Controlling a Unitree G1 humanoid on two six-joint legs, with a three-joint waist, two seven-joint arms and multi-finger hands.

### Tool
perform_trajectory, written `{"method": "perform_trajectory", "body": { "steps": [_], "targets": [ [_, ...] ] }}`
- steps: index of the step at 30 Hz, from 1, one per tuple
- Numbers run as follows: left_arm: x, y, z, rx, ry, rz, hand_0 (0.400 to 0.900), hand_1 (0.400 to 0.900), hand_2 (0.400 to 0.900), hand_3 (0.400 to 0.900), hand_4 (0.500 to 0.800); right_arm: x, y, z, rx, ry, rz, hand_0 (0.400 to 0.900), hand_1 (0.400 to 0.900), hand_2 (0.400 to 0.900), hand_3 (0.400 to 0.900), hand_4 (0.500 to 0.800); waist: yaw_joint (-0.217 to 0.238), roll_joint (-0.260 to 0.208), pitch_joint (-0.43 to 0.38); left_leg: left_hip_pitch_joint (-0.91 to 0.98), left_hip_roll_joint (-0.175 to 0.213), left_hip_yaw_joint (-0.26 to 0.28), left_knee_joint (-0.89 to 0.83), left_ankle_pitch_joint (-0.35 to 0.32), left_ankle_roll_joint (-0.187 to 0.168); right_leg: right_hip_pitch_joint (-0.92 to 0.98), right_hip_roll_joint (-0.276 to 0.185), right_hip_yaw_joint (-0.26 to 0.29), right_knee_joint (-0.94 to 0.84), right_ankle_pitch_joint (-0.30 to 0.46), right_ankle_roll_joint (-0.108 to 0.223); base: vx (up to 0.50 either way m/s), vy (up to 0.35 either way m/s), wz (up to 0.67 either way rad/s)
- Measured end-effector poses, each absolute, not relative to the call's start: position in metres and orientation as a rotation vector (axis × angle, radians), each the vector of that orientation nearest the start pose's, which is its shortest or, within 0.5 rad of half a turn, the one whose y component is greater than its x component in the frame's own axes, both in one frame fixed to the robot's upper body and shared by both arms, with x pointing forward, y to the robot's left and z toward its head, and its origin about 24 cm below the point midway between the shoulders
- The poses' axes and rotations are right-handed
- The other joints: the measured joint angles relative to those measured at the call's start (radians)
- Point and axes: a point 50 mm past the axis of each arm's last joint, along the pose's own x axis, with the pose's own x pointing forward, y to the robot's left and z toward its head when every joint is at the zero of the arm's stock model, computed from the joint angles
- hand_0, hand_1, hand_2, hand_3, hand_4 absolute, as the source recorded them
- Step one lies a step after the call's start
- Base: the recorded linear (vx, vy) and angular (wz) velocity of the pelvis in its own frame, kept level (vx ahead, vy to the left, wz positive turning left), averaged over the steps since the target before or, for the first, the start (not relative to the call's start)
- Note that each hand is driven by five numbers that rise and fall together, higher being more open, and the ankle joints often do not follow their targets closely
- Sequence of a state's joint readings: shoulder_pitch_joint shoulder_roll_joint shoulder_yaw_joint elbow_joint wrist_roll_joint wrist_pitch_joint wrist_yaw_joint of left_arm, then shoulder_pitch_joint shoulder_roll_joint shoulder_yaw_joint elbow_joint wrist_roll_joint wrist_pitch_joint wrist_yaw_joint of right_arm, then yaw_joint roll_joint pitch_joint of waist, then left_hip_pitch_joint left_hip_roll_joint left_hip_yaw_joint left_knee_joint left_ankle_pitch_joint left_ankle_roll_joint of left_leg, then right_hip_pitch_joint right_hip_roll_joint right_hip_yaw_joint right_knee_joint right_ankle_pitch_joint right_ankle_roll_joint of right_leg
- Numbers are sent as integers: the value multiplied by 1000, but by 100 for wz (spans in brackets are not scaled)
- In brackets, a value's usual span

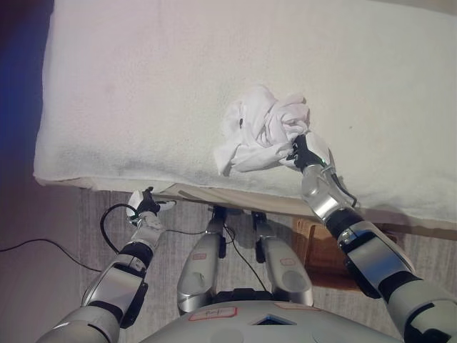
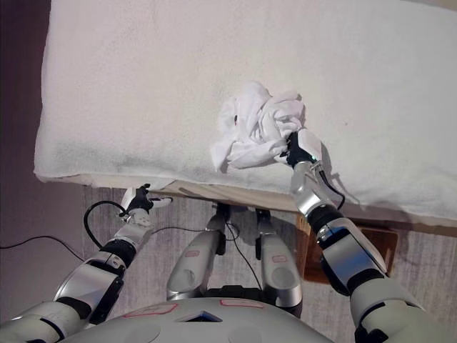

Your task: Put the clothes on the bed into the basket.

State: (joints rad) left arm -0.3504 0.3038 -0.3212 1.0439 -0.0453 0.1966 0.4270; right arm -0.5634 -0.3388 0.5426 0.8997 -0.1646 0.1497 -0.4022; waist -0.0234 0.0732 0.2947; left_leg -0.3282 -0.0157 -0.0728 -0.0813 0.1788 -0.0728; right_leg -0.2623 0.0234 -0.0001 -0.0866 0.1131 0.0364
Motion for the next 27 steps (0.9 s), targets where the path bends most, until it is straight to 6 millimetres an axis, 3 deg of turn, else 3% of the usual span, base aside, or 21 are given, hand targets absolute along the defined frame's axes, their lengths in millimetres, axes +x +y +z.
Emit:
{"method": "perform_trajectory", "body": {
  "steps": [4, 7, 14, 17, 27],
  "targets": [
    [234, 239, -91, 648, 835, 311, 900, 900, 900, 900, 800, 311, -198, -24, -916, 400, -90, 400, 400, 400, 400, 500, -3, -4, 1, 83, 1, 25, -7, -38, 4, 75, -1, 22, -1, -5, -6, 68, -2, -19],
    [224, 246, -96, 644, 865, 327, 900, 900, 900, 900, 800, 303, -212, -30, -881, 447, -135, 400, 400, 400, 400, 500, -34, -11, -2, 122, -1, 42, -11, -60, 22, 107, -5, 41, -1, -14, -12, 39, -3, -27],
    [214, 251, -99, 608, 897, 333, 900, 900, 900, 900, 800, 267, -268, -48, -850, 618, -275, 400, 400, 400, 400, 500, -61, -39, -57, 201, 0, 106, -11, -85, 56, 167, -7, 100, -1, -13, -14, 7, -7, -30],
    [213, 253, -99, 603, 896, 328, 900, 900, 900, 900, 800, 251, -293, -53, -852, 694, -339, 400, 400, 400, 400, 500, -98, -55, -92, 238, 1, 134, -12, -95, 68, 192, -8, 126, -1, -19, -6, -14, -9, -35],
    [206, 264, -97, 600, 898, 327, 900, 900, 900, 900, 800, 194, -378, -40, -858, 867, -594, 400, 400, 400, 400, 500, -166, -35, -176, 296, 8, 201, -12, -123, 75, 227, -2, 191, -4, -30, 7, -9, -10, -23]
  ]
}}
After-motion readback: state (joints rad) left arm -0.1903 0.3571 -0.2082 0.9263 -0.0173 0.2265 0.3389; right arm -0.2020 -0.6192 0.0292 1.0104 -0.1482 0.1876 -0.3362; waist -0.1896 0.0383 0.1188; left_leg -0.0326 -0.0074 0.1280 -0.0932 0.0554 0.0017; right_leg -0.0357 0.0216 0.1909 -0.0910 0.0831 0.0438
